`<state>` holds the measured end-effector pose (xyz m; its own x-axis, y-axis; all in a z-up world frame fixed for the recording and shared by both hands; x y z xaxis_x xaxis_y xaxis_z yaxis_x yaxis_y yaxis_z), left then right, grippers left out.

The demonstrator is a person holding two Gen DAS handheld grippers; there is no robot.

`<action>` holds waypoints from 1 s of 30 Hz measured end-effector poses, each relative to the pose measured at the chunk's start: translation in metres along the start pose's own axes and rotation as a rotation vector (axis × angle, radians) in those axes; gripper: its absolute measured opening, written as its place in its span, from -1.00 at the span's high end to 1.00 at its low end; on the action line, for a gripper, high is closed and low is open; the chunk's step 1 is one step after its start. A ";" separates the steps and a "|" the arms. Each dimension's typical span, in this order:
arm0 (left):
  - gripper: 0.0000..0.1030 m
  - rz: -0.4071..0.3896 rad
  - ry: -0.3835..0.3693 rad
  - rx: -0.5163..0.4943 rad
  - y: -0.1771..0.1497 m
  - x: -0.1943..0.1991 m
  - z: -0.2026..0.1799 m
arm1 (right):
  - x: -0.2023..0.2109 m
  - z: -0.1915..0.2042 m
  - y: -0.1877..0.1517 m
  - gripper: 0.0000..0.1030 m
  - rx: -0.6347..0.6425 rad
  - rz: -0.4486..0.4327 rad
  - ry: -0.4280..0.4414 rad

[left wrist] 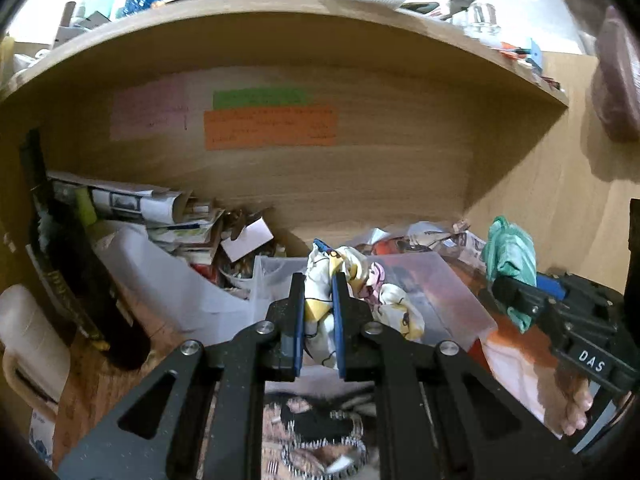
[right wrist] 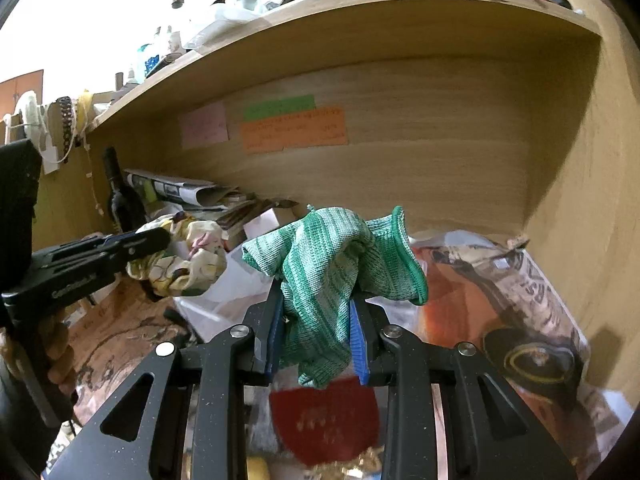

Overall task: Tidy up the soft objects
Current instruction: 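Carry both items over the clear box and open both tools to drop them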

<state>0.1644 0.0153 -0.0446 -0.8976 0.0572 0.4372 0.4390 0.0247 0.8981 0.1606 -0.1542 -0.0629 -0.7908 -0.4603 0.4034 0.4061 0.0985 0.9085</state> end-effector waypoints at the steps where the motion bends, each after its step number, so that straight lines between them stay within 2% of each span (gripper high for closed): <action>1: 0.78 0.004 0.002 0.002 0.003 -0.005 0.001 | -0.004 -0.001 0.002 0.50 0.001 0.005 0.001; 8: 0.78 0.092 0.029 0.004 0.005 -0.055 0.009 | -0.047 -0.006 0.010 0.50 0.020 0.093 -0.002; 16: 0.78 0.294 -0.003 0.029 -0.013 -0.113 0.016 | -0.100 -0.011 -0.003 0.50 0.081 0.284 0.004; 21: 0.78 0.342 0.030 -0.013 -0.021 -0.128 0.016 | -0.118 -0.019 -0.010 0.49 0.080 0.374 0.016; 24: 0.76 0.362 0.021 -0.014 -0.025 -0.134 0.017 | -0.126 -0.018 -0.016 0.48 0.092 0.418 0.021; 26: 0.62 0.367 0.022 -0.020 -0.026 -0.134 0.017 | -0.129 -0.016 -0.019 0.44 0.107 0.430 0.016; 28: 0.30 0.360 0.021 -0.024 -0.024 -0.132 0.015 | -0.129 -0.015 -0.021 0.38 0.119 0.431 0.009; 29: 0.20 0.350 0.025 -0.026 -0.023 -0.129 0.015 | -0.129 -0.014 -0.021 0.28 0.121 0.429 0.005; 30: 0.02 0.342 0.030 -0.024 -0.022 -0.128 0.016 | -0.128 -0.014 -0.021 0.15 0.126 0.424 -0.002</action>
<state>0.2704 0.0229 -0.1207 -0.6993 0.0289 0.7142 0.7142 -0.0144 0.6998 0.2591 -0.1095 -0.1351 -0.5673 -0.3545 0.7433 0.6357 0.3851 0.6690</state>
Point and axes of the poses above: each gripper's, at about its wrist camera, not at the fingertips, and x roughly against the way its jaws point, z to its left, y to its top, the point moved 4 cm from there along -x, roughly the way its jaws point, and after that the axes turned 1 degree about x, right-handed, at the moved point
